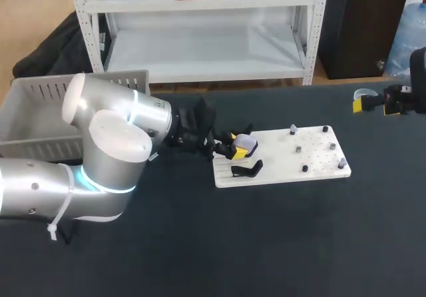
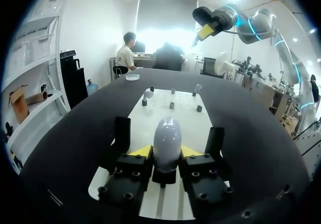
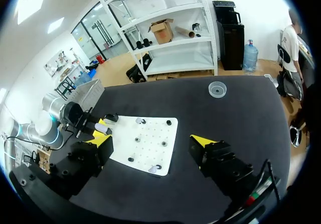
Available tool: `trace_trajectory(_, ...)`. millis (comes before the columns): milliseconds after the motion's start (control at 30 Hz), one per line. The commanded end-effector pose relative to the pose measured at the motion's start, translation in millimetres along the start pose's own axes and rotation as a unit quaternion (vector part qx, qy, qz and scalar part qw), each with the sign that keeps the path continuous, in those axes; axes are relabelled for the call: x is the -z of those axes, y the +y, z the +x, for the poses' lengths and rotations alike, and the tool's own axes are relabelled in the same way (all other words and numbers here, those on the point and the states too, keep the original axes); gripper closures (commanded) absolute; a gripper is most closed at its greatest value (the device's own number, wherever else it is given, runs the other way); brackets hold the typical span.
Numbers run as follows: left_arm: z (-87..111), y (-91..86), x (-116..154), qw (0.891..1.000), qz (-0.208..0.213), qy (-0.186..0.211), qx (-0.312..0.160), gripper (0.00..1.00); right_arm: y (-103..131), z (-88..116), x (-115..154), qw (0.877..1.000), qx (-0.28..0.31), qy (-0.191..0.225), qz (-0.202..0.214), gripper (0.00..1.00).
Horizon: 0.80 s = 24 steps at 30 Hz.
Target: Pick up each earbud case from the left stands, insert the matching earbuds, close the lid, and place the case in the box.
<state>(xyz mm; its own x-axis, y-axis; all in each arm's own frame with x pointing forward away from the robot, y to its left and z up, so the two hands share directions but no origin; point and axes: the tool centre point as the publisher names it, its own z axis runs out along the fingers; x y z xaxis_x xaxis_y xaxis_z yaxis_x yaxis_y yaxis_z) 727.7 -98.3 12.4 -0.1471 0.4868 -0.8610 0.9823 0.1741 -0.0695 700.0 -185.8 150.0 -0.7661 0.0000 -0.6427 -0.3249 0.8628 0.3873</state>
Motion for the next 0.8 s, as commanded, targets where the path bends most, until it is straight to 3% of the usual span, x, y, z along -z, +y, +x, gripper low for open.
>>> trace_trajectory(33,1.2,0.5,1,1.000,0.001,-0.004,-0.001,0.84,0,0,0,1.000,0.000,0.000,0.000,0.00)
trace_trajectory(67,1.2,0.2,1,1.000,0.003,-0.008,0.000,0.95,0,0,0,1.000,0.000,0.000,0.000,0.00)
trace_trajectory(100,1.2,0.0,2,1.000,0.003,-0.008,0.000,1.00,0,0,0,1.000,0.000,0.000,0.000,0.00)
trace_trajectory(400,-15.4,-8.4,21,1.000,0.002,-0.023,-0.014,1.00,0,0,0,1.000,0.000,0.000,0.000,0.00)
trace_trajectory(667,-54.3,-11.9,48,0.998,0.006,-0.024,-0.061,1.00,0,0,0,1.000,0.000,0.000,0.000,0.00)
trace_trajectory(800,-67.6,-7.4,47,0.997,-0.006,-0.026,-0.071,1.00,0,0,0,1.000,0.000,0.000,0.000,0.00)
